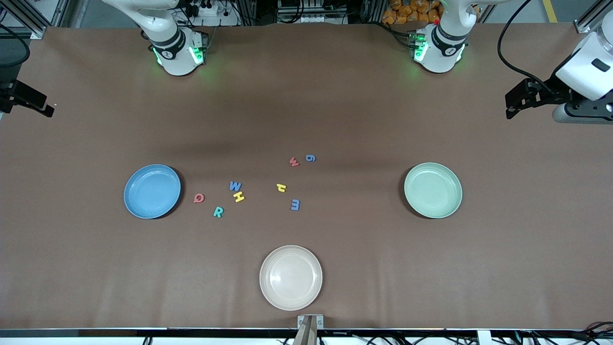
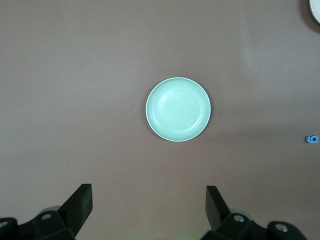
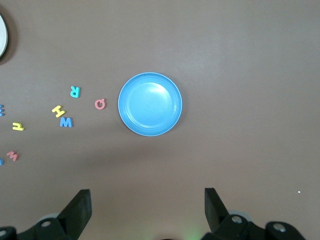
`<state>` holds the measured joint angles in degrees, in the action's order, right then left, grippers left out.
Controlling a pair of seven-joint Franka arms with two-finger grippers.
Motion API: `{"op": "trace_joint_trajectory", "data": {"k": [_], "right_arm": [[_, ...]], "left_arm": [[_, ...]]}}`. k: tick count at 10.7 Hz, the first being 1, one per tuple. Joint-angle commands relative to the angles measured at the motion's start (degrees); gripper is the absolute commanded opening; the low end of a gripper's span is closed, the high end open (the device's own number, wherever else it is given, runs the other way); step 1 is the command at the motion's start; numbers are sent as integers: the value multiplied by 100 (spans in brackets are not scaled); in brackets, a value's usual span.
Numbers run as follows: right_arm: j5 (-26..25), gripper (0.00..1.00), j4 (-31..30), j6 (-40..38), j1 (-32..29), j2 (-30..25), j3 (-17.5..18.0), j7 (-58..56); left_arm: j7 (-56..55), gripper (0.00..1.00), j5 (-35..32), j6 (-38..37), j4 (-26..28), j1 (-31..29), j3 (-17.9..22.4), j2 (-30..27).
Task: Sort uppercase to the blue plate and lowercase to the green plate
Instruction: 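Move the left gripper from rest toward the scattered foam letters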
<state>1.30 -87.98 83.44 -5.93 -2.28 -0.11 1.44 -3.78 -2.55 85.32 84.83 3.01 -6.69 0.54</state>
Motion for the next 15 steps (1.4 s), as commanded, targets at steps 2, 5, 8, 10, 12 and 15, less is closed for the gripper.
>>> {"op": "trace_joint_trajectory", "data": {"k": [2,5,8,10,12,15], "right_arm": [[-51,100,220,-38,-93,96,64,-13],[-51,100,220,-38,-110,96,63,-13],[-42,100,220,-38,-110,123,63,-13],[-42,100,229,-38,-110,140,63,-4],[-42,100,272,-38,-119,140,63,-4],[-7,100,281,-38,-145,140,63,-4]], "left_arm": [[35,100,0,-120,-107,7,-17,-1],[-288,100,9,-112,-107,42,-140,122],[-395,100,228,37,112,33,-157,324],[-439,100,316,291,253,121,-227,455],[-728,100,325,834,717,165,-350,465],[-1667,100,264,1740,1447,209,-868,517]]}}
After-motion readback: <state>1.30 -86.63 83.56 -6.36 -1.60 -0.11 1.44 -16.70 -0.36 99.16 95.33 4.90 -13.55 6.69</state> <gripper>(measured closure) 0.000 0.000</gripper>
